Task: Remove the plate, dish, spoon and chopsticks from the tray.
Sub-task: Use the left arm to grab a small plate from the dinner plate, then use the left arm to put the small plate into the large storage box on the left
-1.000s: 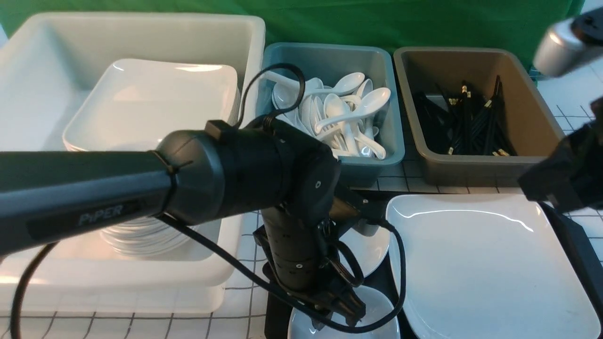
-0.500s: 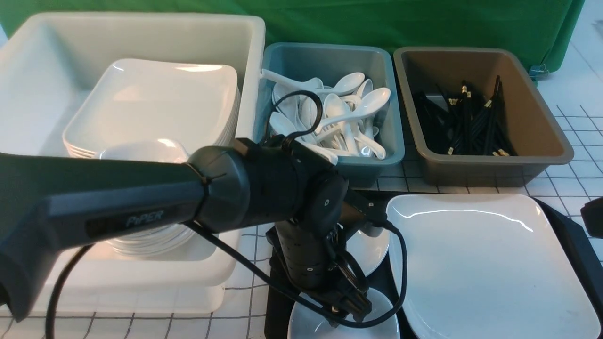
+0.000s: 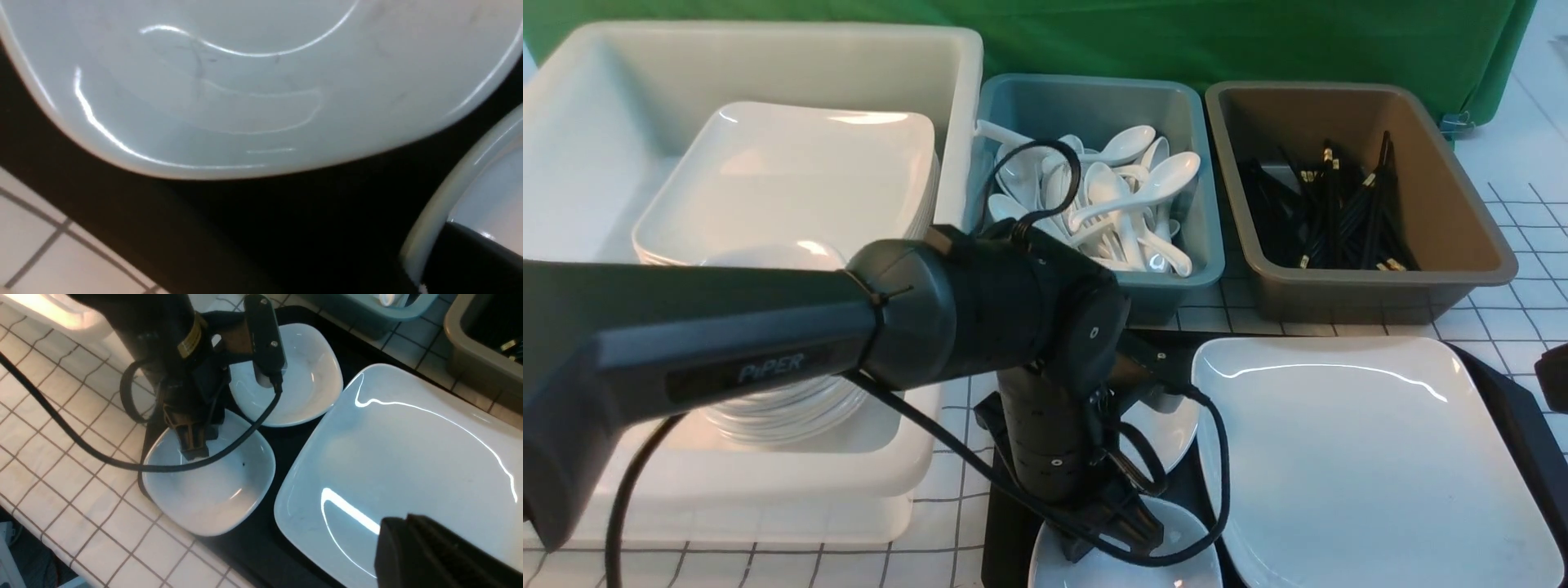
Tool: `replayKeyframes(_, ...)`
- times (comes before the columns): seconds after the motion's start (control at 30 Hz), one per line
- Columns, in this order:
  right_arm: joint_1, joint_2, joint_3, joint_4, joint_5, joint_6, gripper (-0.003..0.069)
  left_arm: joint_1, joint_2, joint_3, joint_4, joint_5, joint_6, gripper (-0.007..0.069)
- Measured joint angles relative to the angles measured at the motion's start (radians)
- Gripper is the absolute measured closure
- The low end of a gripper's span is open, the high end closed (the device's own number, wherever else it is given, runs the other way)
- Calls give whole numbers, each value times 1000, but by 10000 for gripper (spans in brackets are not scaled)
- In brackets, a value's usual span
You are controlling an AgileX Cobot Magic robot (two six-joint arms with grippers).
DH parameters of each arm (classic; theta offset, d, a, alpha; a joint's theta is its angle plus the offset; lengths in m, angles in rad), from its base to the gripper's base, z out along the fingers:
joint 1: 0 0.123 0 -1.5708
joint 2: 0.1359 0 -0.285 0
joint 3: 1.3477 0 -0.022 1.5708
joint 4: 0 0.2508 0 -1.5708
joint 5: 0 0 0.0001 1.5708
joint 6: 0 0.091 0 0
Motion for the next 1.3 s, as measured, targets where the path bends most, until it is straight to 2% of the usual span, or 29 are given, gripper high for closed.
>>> replayKeyframes(0.03,0,0,0,0,0,-1,648,1,-3,-8,-2,15,0,476)
replayKeyframes(0.13,0,0,0,0,0,-11,648,4,-51,-72,-3,113,3,572)
replayKeyframes(0.2,0,0,0,0,0,-12,648,9,-95,-106,-1,145,10,598)
replayKeyframes(0.37,0,0,0,0,0,-13,642,56,-228,-180,-85,161,64,607)
replayKeyframes(0.5,0,0,0,6,-26,-16,641,143,-332,-200,-150,162,108,607)
replayKeyframes(0.53,0,0,0,24,-52,-46,641,207,-380,-201,-158,164,119,607)
replayKeyframes(0.57,0,0,0,32,-57,-52,641,216,-386,-201,-160,165,121,607)
replayKeyframes(0.6,0,9,-4,70,-68,-110,641,290,-430,-201,-161,169,131,607)
replayKeyframes(0.63,0,11,-5,70,-68,-116,641,313,-435,-201,-161,169,131,607)
replayKeyframes(0.73,0,77,-48,188,-63,-228,641,558,-506,-201,-190,169,156,607)
replayKeyframes(0.87,24,185,-111,283,-61,-315,641,835,-520,-158,-311,143,198,607)
replayKeyframes(0.93,64,236,-151,295,-64,-334,641,932,-519,-88,-396,94,216,607)
replayKeyframes(1.03,157,317,-220,296,-91,-347,640,1020,-512,37,-488,26,284,607)
replayKeyframes(1.17,250,403,-289,292,-131,-347,640,1038,-508,178,-516,-62,326,607)
replayKeyframes(1.3,302,466,-334,289,-143,-347,640,1038,-508,284,-553,-175,388,593)
